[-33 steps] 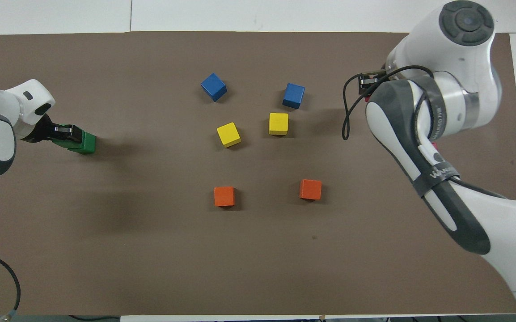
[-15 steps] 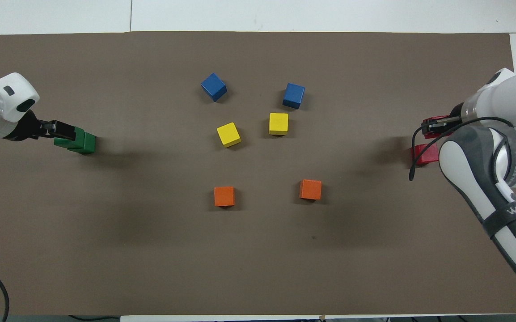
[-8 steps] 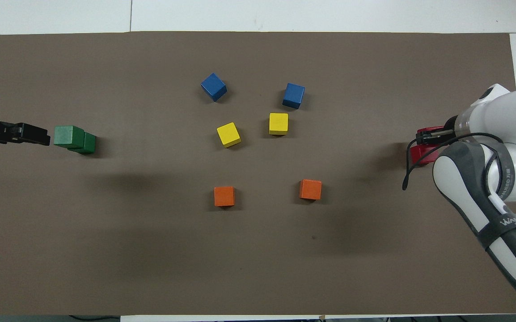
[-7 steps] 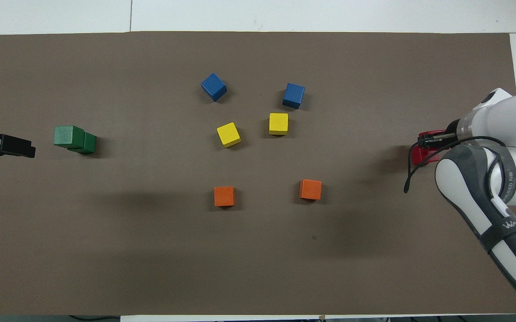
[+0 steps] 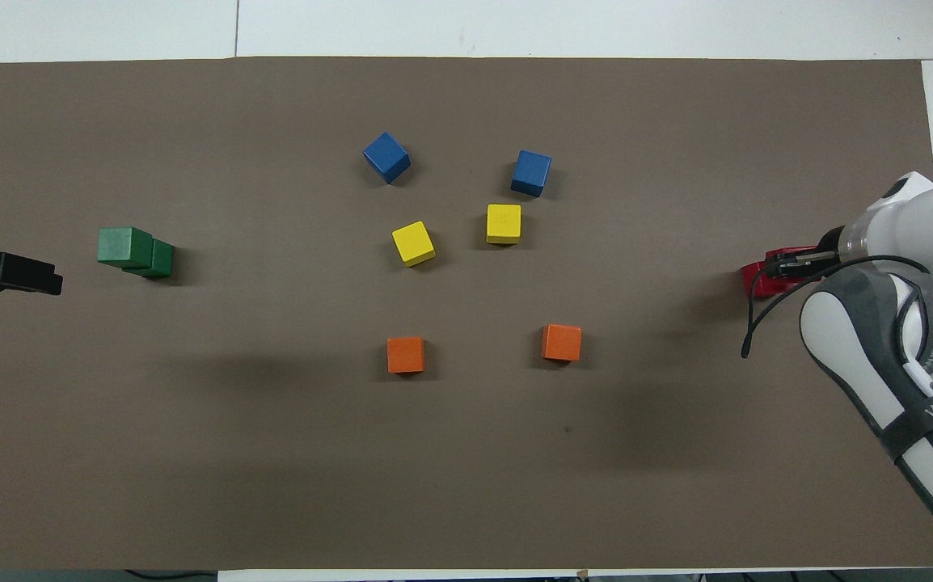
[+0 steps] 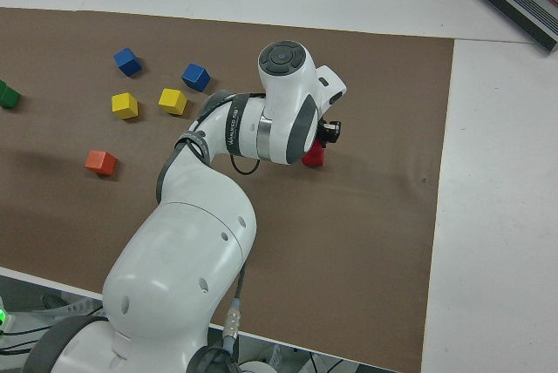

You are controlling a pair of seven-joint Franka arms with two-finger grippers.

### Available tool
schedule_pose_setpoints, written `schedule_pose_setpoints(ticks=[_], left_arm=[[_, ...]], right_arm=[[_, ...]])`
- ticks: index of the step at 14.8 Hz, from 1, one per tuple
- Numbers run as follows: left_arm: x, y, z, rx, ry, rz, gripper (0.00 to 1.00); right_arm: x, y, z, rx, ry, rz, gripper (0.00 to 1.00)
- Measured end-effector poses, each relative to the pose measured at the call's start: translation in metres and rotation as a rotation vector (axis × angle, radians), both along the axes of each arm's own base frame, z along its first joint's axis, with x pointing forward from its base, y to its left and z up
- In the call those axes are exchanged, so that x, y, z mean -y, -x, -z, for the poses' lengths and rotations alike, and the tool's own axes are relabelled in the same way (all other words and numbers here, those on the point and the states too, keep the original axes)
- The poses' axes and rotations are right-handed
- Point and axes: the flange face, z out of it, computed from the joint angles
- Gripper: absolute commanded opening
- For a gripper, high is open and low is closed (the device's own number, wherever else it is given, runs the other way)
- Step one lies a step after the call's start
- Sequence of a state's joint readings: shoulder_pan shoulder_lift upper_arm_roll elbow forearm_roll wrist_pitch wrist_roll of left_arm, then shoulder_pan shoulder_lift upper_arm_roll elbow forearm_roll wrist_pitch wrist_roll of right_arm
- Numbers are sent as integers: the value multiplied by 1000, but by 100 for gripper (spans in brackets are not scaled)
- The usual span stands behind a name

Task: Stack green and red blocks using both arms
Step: 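Lower the red cube onto the first red cube and open the right gripper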

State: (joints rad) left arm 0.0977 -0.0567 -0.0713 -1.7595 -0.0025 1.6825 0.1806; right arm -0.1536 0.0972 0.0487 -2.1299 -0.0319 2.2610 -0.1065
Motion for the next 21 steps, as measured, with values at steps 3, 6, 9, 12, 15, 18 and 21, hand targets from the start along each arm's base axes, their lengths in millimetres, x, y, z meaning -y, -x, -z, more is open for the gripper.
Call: schedule_pose_setpoints(ticks=[3,6,9,12,15,18,21], left_arm=[[20,-5,-30,0,0,-26,100],[28,-12,-27,-5,1,-40,100],[27,-17,-17,-23,2,-45,100],[29,-17,-16,-26,1,-49,100],[30,-17,-16,-26,1,-47,100],[36,-17,-16,-26,1,-37,100],[41,-16,-17,-24,1,-28,100]], right_arm=[[0,2,3,-6,-2,2,0],[-1,3,5,-10,-4,1,0],[-4,4,7,-14,-5,-4,0],[-5,4,8,-17,-5,-5,0],[-5,5,8,-18,-5,-7,0],[-5,5,8,-18,-5,-7,0],[-5,5,9,-20,-5,-8,0]])
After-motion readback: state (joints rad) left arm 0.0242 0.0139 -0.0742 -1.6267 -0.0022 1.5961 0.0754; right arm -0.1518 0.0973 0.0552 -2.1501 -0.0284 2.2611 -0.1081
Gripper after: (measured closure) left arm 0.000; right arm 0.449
